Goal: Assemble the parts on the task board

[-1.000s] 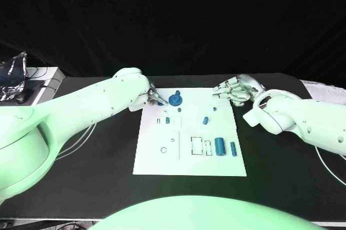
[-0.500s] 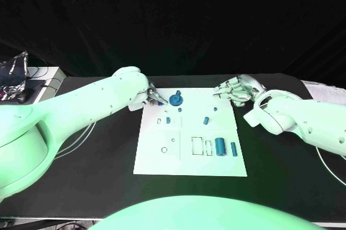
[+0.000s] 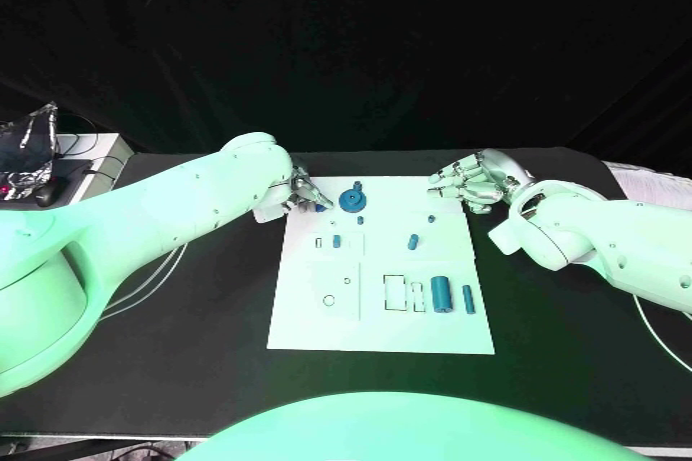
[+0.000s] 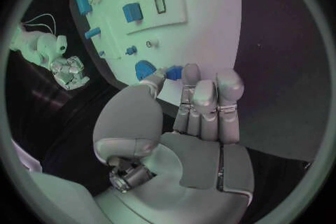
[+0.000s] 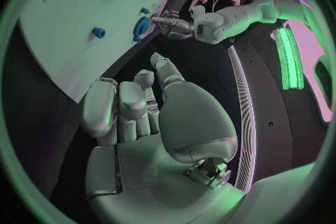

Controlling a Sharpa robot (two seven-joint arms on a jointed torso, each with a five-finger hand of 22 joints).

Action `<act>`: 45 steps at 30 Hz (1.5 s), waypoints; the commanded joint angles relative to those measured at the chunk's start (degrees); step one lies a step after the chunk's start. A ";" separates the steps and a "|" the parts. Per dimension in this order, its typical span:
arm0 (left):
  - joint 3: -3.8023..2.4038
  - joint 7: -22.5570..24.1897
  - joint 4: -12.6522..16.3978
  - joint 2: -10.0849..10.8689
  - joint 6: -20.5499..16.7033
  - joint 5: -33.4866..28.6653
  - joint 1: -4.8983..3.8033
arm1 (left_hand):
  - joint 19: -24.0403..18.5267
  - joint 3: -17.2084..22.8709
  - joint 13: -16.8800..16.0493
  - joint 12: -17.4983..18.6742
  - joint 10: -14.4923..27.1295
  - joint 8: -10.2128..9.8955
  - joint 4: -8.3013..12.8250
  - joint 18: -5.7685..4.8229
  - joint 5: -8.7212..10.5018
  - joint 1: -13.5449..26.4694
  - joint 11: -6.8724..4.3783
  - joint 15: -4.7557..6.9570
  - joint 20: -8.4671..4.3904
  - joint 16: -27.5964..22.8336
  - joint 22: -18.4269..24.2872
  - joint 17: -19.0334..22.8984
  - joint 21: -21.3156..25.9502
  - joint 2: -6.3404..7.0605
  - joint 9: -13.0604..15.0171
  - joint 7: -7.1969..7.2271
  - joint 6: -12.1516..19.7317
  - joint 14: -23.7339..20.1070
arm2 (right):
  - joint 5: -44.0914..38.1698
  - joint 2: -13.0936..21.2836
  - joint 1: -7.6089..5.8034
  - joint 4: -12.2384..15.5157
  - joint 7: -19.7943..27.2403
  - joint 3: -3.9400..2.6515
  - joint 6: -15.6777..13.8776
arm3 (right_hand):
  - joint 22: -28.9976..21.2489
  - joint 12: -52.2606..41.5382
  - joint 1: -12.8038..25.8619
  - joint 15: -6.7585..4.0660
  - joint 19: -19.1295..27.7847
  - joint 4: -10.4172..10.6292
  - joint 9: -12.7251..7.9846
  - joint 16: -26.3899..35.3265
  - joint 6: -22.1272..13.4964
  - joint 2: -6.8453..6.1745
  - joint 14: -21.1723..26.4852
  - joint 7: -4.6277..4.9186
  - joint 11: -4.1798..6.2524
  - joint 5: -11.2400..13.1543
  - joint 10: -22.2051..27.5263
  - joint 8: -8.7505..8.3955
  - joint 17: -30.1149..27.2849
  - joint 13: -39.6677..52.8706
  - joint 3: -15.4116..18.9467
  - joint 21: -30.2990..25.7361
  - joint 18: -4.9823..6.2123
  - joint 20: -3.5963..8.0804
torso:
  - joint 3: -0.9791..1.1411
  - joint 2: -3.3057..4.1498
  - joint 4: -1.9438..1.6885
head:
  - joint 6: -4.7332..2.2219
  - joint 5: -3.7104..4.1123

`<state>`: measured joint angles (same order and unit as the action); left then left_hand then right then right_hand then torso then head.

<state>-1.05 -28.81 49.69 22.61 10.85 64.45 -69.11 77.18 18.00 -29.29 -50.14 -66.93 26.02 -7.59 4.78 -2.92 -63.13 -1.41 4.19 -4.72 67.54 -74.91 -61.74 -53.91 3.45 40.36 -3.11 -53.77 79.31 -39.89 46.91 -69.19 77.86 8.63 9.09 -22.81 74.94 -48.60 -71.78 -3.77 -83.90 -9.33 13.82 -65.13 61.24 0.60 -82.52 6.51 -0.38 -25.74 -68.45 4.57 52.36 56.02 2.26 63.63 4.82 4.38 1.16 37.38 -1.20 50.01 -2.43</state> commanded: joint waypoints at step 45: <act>0.23 -1.49 2.16 3.52 7.35 -8.74 0.71 | -2.30 18.15 1.91 -1.36 3.44 1.94 15.88 1.61 -4.30 -0.89 0.98 -0.79 1.39 -0.71 -4.05 4.43 3.71 -3.99 -7.90 -1.92 4.05 -3.26 | -0.82 0.10 -0.01 -0.26 0.35 -0.02 0.34 | 8.83 0.10 -1.89 -0.30 -4.38 -1.25 -0.13 0.27 0.21 0.68 0.08 0.20 0.40 -0.04 -0.02 -0.32 0.07 0.03 -0.44 -0.08 -0.04 0.49 | 0.00 0.04 0.03 | -0.06 -0.27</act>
<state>-1.30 -28.81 51.88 26.06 15.15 55.99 -69.24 75.35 21.67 -27.45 -51.35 -63.87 27.62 -6.37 5.70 -6.94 -61.66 -0.58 3.57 -3.29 66.67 -74.93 -57.37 -50.54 2.34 36.40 -4.83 -49.95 76.45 -40.15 47.02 -69.20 77.58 8.58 9.09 -22.81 74.91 -48.60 -73.31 -3.77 -84.04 -10.44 13.77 -65.13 61.34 1.33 -82.52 6.61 -0.31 -25.74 -68.38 4.57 52.36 56.00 1.62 63.63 4.81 4.53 1.16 37.39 -1.19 49.91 -2.67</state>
